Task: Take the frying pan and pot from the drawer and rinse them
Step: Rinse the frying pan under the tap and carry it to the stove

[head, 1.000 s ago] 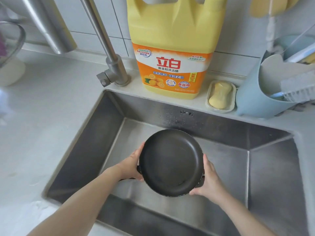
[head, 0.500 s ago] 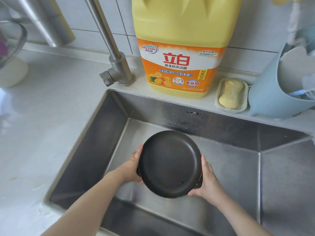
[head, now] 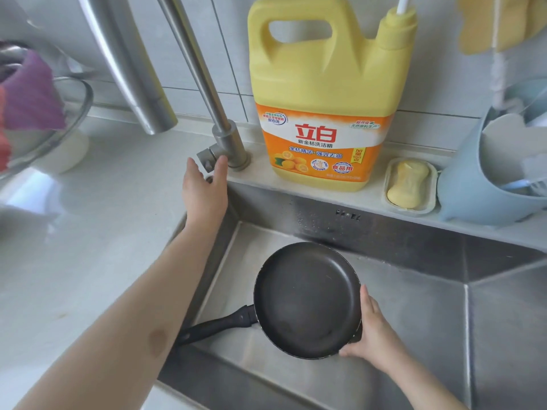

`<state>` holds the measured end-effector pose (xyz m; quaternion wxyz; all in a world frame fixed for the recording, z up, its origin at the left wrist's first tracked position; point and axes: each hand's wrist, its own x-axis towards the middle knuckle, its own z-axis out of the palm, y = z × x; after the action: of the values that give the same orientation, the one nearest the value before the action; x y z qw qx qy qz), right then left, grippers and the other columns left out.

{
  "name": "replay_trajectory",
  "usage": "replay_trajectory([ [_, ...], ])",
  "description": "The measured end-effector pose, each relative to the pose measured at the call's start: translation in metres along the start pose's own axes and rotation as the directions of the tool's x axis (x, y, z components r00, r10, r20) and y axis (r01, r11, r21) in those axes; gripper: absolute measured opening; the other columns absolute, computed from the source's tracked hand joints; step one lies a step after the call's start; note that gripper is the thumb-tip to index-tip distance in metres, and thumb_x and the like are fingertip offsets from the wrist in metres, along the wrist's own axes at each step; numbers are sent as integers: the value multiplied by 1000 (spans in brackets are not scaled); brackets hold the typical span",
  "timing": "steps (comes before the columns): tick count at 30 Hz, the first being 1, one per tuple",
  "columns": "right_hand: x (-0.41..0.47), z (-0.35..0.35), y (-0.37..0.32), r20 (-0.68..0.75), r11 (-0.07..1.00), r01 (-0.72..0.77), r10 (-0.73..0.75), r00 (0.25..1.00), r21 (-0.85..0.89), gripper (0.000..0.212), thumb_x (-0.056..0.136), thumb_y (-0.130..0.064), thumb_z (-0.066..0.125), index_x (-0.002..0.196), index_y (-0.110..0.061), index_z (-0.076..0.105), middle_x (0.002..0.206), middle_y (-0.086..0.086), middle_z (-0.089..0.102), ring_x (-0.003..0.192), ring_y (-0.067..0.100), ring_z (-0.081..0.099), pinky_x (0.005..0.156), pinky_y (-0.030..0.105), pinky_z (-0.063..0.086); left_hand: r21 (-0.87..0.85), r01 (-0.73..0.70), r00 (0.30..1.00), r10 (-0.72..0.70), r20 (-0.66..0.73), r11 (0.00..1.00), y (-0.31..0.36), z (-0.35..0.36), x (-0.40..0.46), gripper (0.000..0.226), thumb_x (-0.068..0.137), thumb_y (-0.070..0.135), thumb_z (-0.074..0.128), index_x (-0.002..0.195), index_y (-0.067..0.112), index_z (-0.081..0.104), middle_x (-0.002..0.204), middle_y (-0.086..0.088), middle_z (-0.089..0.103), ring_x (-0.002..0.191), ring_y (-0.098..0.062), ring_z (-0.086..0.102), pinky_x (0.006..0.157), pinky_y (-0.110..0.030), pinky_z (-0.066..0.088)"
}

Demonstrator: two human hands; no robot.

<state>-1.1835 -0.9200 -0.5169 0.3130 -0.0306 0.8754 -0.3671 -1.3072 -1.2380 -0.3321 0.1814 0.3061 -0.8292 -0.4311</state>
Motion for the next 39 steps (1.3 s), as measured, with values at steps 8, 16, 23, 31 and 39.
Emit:
replay_trajectory([
  [8, 2, -2, 2, -2, 1000, 1, -1, 1000, -8, 152, 52, -37, 93, 152, -23, -21, 158, -9, 8, 136, 8, 33, 94, 16, 34, 117, 11, 998, -3, -70, 993, 2, 11, 31, 20, 98, 23, 43, 87, 6, 45, 79, -5, 47, 78, -24, 42, 69, -33, 32],
  [16, 3, -1, 4, 2, 1000, 9, -9, 1000, 8, 151, 54, -32, 93, 152, -23, -21, 159, -11, 5, 139, 10, 31, 96, 15, 32, 136, 1, 998, 7, -60, 991, -5, 9, 34, 29, 94, 9, 30, 66, 16, 24, 64, 0, 31, 71, -23, 30, 64, -32, 24],
  [23, 3, -2, 3, 2, 1000, 6, -6, 1000, -3, 151, 54, -33, 93, 153, -23, -20, 159, -12, 5, 138, 9, 33, 95, 17, 35, 150, -81, 996, 87, -36, 985, -5, 5, 33, 33, 98, 7, 31, 66, 14, 27, 63, -6, 35, 65, -24, 33, 56, -31, 16],
  [31, 3, -2, 2, 4, 1000, 1, -1, 1000, -2, 151, 55, -33, 93, 152, -24, -22, 158, -12, 5, 134, 8, 37, 93, 17, 38, 80, -151, 986, 155, -59, 985, -2, 3, 31, 25, 96, 1, 33, 73, 9, 37, 77, -12, 41, 56, -9, 27, 47, -20, 25],
  [39, 4, -4, 4, 4, 1000, 15, -15, 1000, 20, 150, 54, -35, 93, 152, -26, -20, 158, -12, 7, 136, 9, 35, 100, 21, 39, 42, 84, 973, -91, 214, 996, -60, 8, -44, 53, 99, 30, 52, 145, 6, 37, 143, -6, 47, 132, -20, 45, 95, -12, 30],
])
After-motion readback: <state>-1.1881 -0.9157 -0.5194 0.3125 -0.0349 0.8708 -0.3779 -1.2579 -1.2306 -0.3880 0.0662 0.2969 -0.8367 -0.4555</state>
